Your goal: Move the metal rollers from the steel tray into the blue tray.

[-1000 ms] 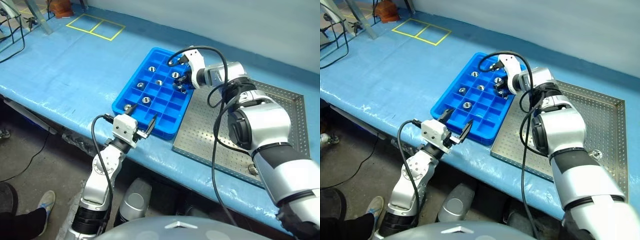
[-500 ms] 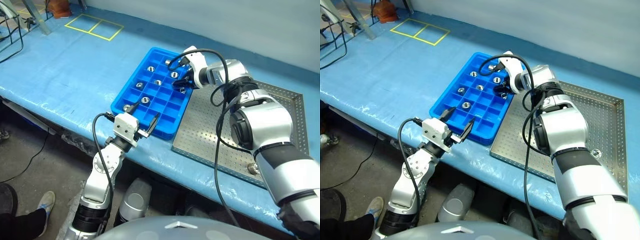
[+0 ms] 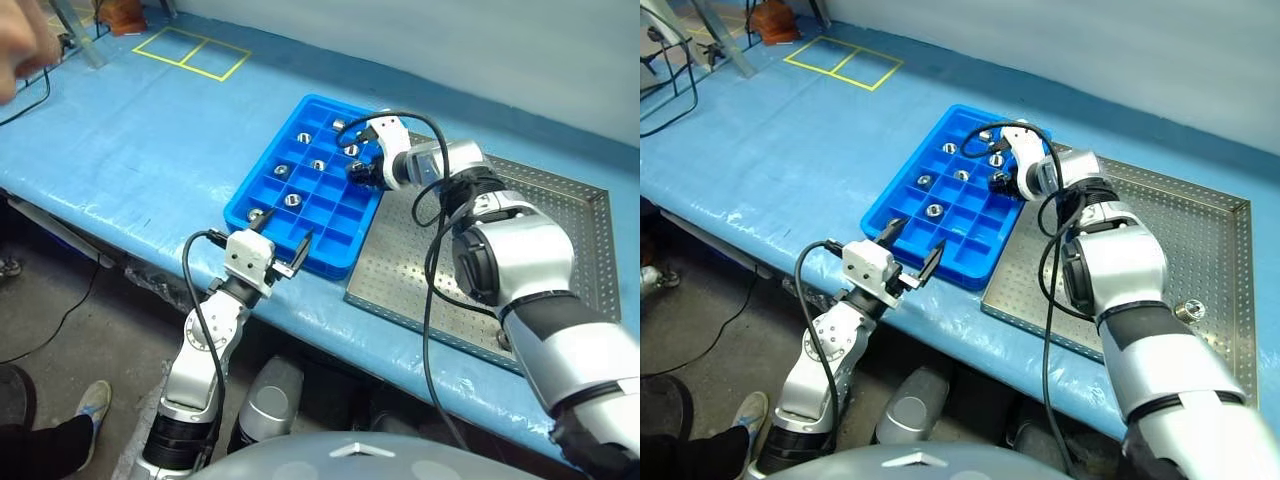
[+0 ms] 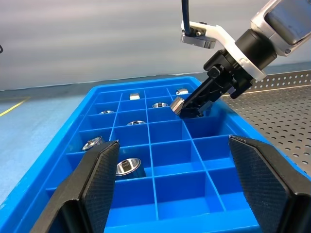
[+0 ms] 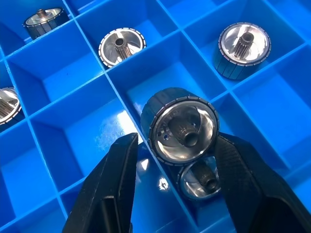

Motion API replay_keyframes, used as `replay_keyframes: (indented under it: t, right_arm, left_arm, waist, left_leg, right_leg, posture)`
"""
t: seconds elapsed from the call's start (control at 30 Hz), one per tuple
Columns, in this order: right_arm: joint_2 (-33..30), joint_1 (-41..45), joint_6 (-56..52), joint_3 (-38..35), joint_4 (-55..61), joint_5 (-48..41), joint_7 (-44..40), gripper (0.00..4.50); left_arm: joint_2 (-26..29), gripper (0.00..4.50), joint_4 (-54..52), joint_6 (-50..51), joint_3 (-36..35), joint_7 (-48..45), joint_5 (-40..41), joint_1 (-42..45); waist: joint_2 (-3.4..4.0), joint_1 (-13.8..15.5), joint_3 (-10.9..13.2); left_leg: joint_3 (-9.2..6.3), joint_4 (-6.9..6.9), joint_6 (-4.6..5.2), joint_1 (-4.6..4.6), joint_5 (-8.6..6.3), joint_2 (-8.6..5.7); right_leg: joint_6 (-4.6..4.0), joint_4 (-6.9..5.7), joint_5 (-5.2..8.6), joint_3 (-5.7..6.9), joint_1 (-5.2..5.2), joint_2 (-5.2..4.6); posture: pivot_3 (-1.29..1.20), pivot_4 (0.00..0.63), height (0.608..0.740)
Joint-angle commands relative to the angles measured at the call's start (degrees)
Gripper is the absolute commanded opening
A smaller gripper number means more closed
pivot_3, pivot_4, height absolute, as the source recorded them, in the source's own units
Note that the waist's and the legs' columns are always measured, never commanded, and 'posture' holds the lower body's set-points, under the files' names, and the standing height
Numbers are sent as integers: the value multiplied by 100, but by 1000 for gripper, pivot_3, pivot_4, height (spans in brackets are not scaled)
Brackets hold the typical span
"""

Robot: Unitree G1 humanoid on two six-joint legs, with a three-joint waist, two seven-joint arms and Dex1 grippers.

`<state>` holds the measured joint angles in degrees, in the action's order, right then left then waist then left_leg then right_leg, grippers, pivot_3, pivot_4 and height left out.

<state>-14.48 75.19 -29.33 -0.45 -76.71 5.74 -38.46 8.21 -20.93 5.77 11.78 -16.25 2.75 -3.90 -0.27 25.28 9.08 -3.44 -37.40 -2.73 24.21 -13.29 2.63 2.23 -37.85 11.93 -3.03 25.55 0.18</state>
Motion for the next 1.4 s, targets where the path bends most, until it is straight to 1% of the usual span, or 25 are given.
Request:
replay_keyframes:
  t: [0.03, 0.07, 0.23, 0.37, 0.47, 0.53, 0.6, 0.73, 0.8, 0.9, 1.0, 1.2, 1.33, 1.4]
  right_arm:
    - [-10, 57, 28, -174, 45, -142, 50, 1902]
    - [-18, 68, 31, -178, 47, -142, 33, 1795]
    - [-153, 186, 98, -183, 96, -142, -104, 1796]
    - [-336, 357, 109, -181, 307, -236, -814, 1796]
    - [-516, 398, 176, -367, 853, -546, -1272, 1796]
    - [-582, 205, 96, -468, 1551, -805, -1511, 1796]
    - [-614, -200, -71, -493, 2554, -1034, -1583, 1796]
    - [-586, -1399, -1404, -822, 5390, -2000, -1491, 1796]
    - [-464, -1921, -2109, -1081, 6576, -2514, -1171, 1796]
    - [-258, -2432, -2873, -1409, 7657, -3140, -695, 1796]
    - [28, -2965, -3418, -1650, 8514, -3673, -240, 1796]
    - [694, -3250, -4088, -2258, 9219, -4848, 518, 1796]
    - [852, -3375, -4152, -2287, 9380, -5259, 908, 1796]
    - [898, -3446, -4127, -2270, 9384, -5432, 1068, 1796]
  left_arm:
    - [16, 3922, -311, -54, -34, 37, -16, -11]
    - [16, 3922, -312, -55, -36, 38, -16, -11]
    - [6, 3922, -292, -68, -39, 39, -13, 30]
    - [-88, 3922, -247, -114, -91, 24, 136, 140]
    - [-217, 3922, -10, -141, -135, 151, 65, 423]
    - [-296, 3922, 220, -142, -152, 304, -100, 682]
    - [-338, 3922, 456, -201, -174, 513, -322, 920]
    - [-485, 3922, 1237, -400, -295, 1086, -758, 1610]
    - [-463, 3922, 1619, -509, -322, 1426, -1098, 1961]
    - [-508, 3922, 1919, -683, -361, 1666, -1250, 2311]
    - [-527, 3922, 2220, -839, -277, 1322, -1024, 2661]
    - [-442, 3922, 2574, -996, -32, 427, -692, 2879]
    - [-460, 3922, 2643, -987, 60, -23, -482, 2913]
    - [-492, 3922, 2644, -983, 69, -151, -417, 2920]
  waist:
    - [0, 8, 0]
    - [0, 9, 0]
    - [1, 24, 1]
    - [4, 65, 4]
    - [7, 62, 6]
    - [14, 38, 11]
    - [15, -16, 11]
    - [11, -79, 8]
    - [12, -164, 8]
    - [13, -342, 9]
    - [12, -526, 8]
    - [13, -1028, 8]
    - [13, -1434, 8]
    - [13, -1657, 8]
  left_leg:
    - [0, 0, 0, 0, 0, 0]
    - [0, 0, 0, 0, 0, 0]
    - [0, 1, 0, 1, 0, 1]
    - [0, 2, 0, 4, 0, 1]
    - [0, 2, 0, 11, 0, 1]
    - [-2, 1, -1, 13, 0, 2]
    - [-5, -1, -1, 16, 0, 4]
    - [-15, -16, 3, 20, -3, 2]
    - [-18, -34, 7, 30, -5, 2]
    - [-16, -51, 8, 36, -5, 2]
    - [-18, -56, 8, 28, -3, 2]
    - [-13, -56, 16, 11, 6, 3]
    - [-10, -55, 25, -3, 11, 2]
    - [-9, -47, 26, -36, 12, 2]
  right_leg:
    - [0, 0, 0, 0, 0, 0]
    - [0, 0, 0, 0, 0, 0]
    - [0, 1, 0, 0, 2, 1]
    - [0, 5, 0, 0, 3, 1]
    - [0, 6, 0, 0, 9, 1]
    - [0, 7, -1, 1, 9, 4]
    - [2, 9, -2, 1, 7, 7]
    - [4, 15, -5, 5, -8, 5]
    - [6, 13, -8, 7, -7, 5]
    - [8, 8, -19, 4, -6, 5]
    - [8, 5, -24, 4, -15, 6]
    - [9, 1, -38, -7, -28, 9]
    - [10, 2, -44, -11, -41, 8]
    - [10, 6, -43, -13, -73, 8]
  posture:
    - [550, 150, 740]
    - [547, 150, 740]
    - [534, 150, 740]
    - [504, 150, 740]
    - [450, 150, 740]
    - [407, 150, 740]
    - [381, 150, 740]
    - [321, 150, 740]
    - [290, 150, 740]
    - [257, 150, 740]
    - [228, 150, 740]
    - [185, 150, 740]
    - [168, 150, 740]
    - [166, 150, 740]
